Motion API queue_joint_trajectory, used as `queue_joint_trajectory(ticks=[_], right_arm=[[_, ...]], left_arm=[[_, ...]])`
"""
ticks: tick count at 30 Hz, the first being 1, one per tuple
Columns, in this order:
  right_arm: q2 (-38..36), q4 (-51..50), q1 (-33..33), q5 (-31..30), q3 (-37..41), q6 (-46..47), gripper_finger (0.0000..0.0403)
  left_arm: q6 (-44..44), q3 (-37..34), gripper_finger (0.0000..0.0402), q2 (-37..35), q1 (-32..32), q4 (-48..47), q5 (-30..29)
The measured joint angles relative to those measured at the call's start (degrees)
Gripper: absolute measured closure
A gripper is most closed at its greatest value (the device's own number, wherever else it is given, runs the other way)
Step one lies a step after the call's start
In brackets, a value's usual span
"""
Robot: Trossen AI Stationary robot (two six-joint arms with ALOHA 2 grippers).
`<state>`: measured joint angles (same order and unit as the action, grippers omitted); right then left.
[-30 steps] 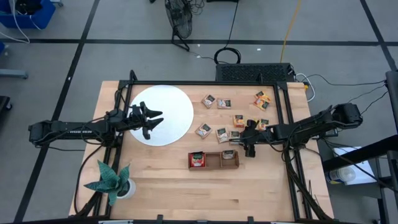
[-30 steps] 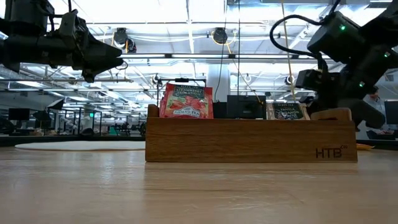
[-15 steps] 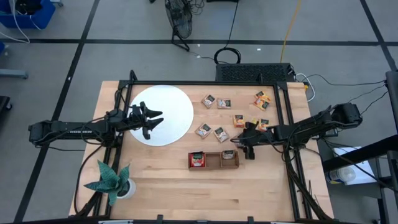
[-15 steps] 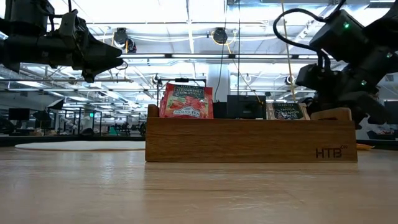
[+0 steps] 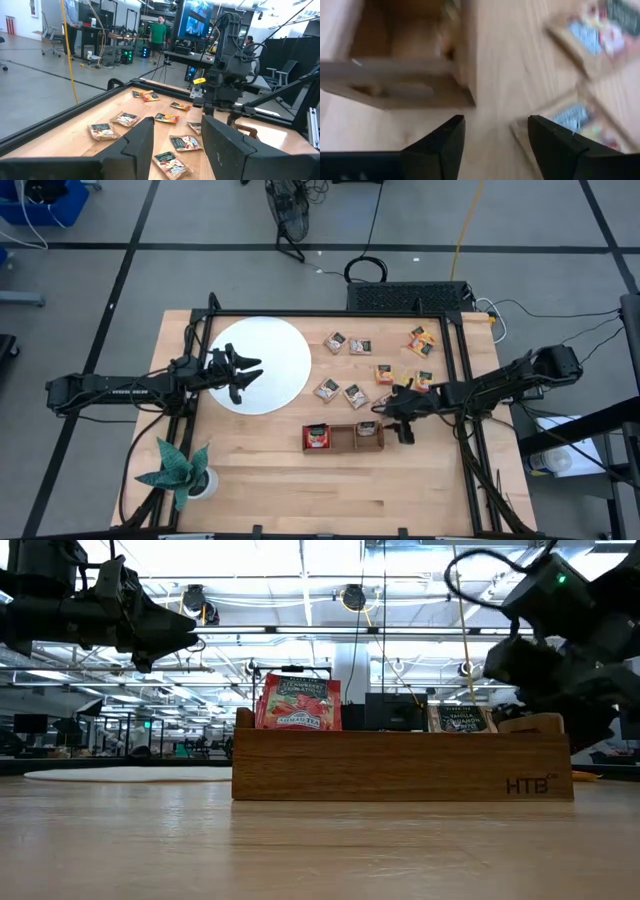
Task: Pick & Place Tea
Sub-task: Put the brown tea bag into the right section of the wooden organizer
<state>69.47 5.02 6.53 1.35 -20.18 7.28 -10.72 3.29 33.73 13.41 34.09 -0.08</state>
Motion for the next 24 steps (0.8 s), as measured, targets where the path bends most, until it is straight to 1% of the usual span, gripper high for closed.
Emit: queue_joint_trajectory(ticks=[2,7,12,17,19,21,24], right_arm=[[0.00,-2.34,-0.57,-0.38,0.00,2.48,0.0207],[-0.15,-8.59,-0.68,-5.81,-0.21,7.67,0.0215],[-0.45,-11.64,-0.68,-10.68,-0.24,10.35,0.0223],[-2.72,-13.65,-0.47,-10.43,-1.38,12.77,0.0232],[-3.68,-14.93,-0.47,-10.76,-3.05,13.12,0.0234],[-4.62,-17.39,-0.44,-13.51,-5.64,13.03,0.0236],[-4.50,-23.85,-0.44,-17.98,-10.78,11.96,0.0237]], left_arm=[[-0.01,-0.02,0.0236,0.00,0.00,0.00,-0.01],[-0.01,-0.02,0.0236,-0.02,0.00,0.00,0.00],[0.00,-0.02,0.0236,0.00,-0.02,0.00,0.00],[0.00,-0.02,0.0236,-0.02,-0.02,0.00,0.00],[0.00,-0.01,0.0236,0.00,0.00,0.00,0.00],[0.00,0.00,0.0236,-0.02,0.00,0.00,-0.01],[0.00,0.00,0.0236,-0.02,-0.02,0.00,0.00]])
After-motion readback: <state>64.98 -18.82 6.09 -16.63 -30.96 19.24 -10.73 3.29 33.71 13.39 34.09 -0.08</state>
